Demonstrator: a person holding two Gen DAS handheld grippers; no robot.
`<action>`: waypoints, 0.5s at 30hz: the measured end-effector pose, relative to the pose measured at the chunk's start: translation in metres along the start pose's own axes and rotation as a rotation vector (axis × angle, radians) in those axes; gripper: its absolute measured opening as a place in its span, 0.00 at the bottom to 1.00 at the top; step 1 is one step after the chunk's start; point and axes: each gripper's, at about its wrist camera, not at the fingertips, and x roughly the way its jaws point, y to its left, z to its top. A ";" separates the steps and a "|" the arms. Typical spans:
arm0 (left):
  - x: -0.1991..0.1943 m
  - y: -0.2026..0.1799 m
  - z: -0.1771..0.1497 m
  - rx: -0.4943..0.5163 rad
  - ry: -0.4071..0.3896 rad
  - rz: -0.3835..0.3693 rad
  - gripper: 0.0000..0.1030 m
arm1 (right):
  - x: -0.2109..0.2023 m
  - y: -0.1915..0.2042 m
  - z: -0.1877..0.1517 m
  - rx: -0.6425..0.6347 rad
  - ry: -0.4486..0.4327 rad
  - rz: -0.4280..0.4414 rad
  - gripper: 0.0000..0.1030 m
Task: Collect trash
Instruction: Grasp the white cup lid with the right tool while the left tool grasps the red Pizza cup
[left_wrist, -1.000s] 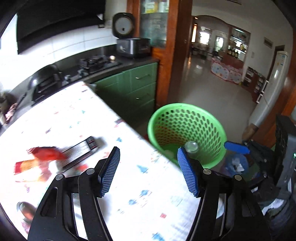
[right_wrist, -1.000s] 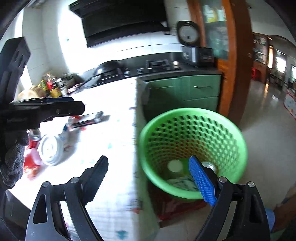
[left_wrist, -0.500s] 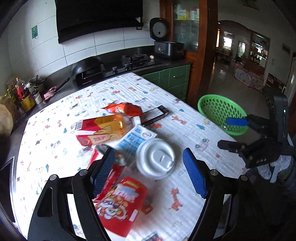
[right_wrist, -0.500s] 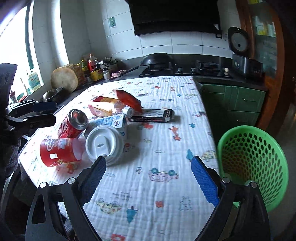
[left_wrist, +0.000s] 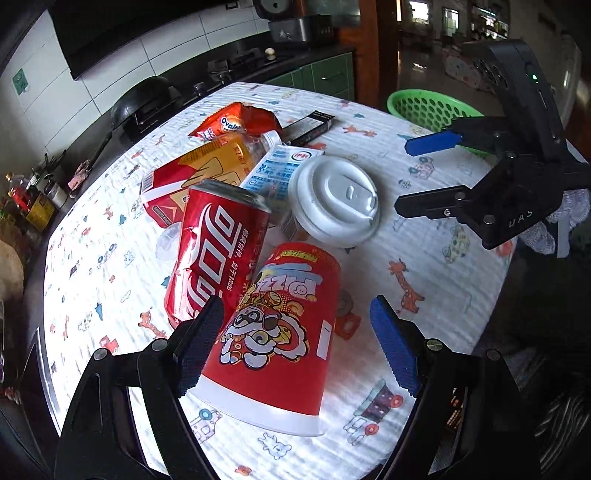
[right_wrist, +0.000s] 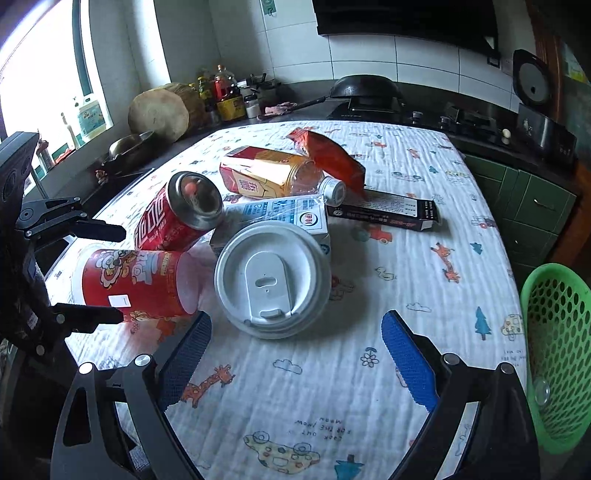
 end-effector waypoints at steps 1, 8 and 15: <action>0.002 0.001 -0.001 0.002 0.007 0.002 0.78 | 0.004 0.001 0.001 -0.003 0.007 0.001 0.88; 0.005 0.006 -0.006 -0.008 0.009 -0.022 0.78 | 0.033 0.009 0.008 -0.017 0.047 0.006 0.88; 0.005 0.008 -0.008 -0.007 0.006 -0.031 0.78 | 0.051 0.015 0.015 -0.023 0.071 -0.005 0.88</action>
